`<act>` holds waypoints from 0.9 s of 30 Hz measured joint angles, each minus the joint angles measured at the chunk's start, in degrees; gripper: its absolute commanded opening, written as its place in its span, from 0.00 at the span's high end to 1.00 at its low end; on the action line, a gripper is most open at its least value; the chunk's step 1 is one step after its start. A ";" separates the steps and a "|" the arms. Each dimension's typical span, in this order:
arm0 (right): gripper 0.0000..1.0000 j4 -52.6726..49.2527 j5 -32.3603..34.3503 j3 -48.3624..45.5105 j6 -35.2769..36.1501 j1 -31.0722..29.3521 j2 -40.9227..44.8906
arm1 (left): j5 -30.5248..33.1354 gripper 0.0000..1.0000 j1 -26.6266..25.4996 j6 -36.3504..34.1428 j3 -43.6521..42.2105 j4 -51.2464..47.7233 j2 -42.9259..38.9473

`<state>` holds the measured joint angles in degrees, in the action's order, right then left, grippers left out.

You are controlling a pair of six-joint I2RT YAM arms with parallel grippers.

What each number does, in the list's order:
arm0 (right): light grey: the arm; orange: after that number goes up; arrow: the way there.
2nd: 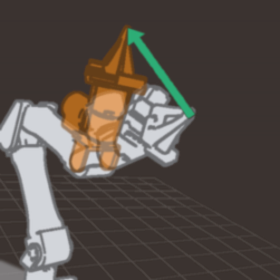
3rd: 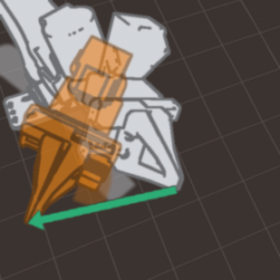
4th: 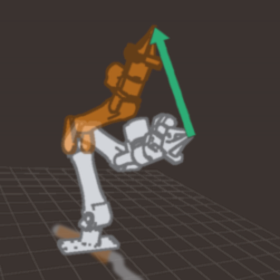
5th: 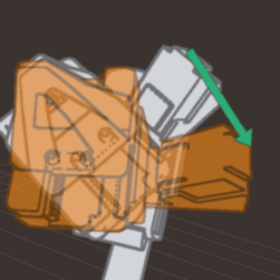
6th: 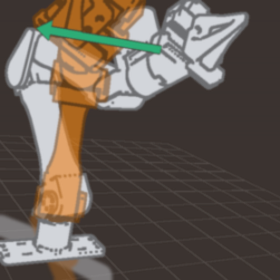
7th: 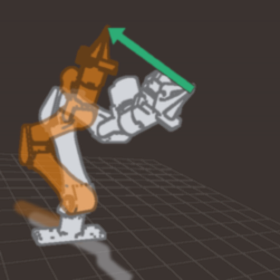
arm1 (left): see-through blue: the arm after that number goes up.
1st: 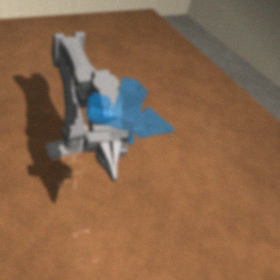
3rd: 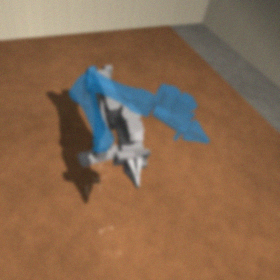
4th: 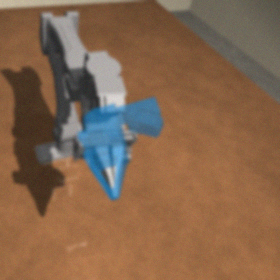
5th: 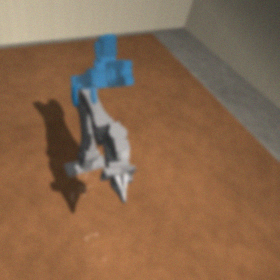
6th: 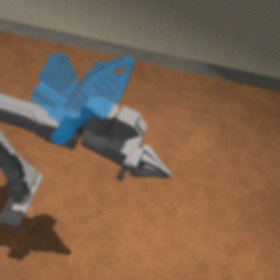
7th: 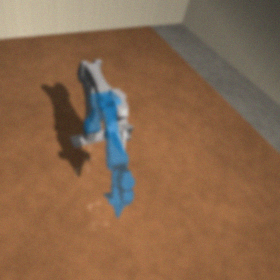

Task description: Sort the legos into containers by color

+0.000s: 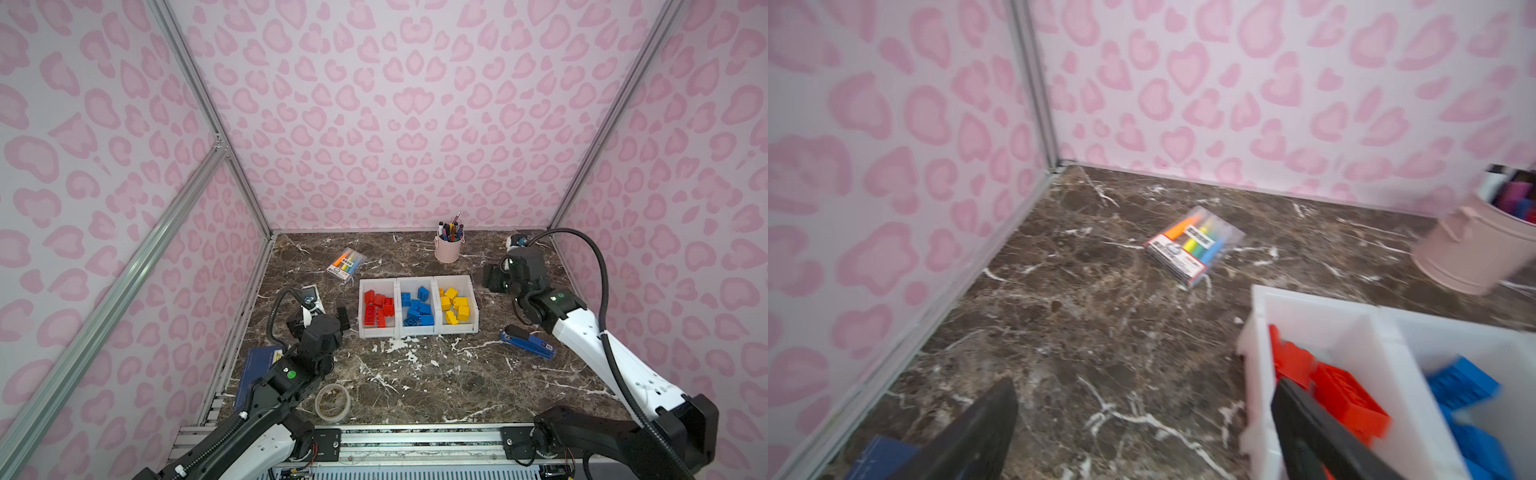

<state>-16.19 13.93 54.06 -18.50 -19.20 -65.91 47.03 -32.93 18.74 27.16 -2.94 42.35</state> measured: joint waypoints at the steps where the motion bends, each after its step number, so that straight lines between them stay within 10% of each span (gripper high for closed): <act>1: 0.01 3.54 1.01 -4.35 0.68 1.09 2.14 | 0.13 0.03 2.34 -1.16 -2.62 3.37 -0.07; 13: 0.00 39.06 7.50 -38.51 9.20 12.90 4.04 | -5.51 0.02 18.71 -5.44 -12.22 27.85 16.41; 27: 0.00 63.73 2.43 -37.38 14.32 15.63 -14.10 | -21.11 0.02 29.49 -4.74 -6.58 41.40 32.57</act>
<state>47.55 16.36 16.69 -4.19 -3.57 -80.01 25.91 -3.44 14.00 20.58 38.46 74.91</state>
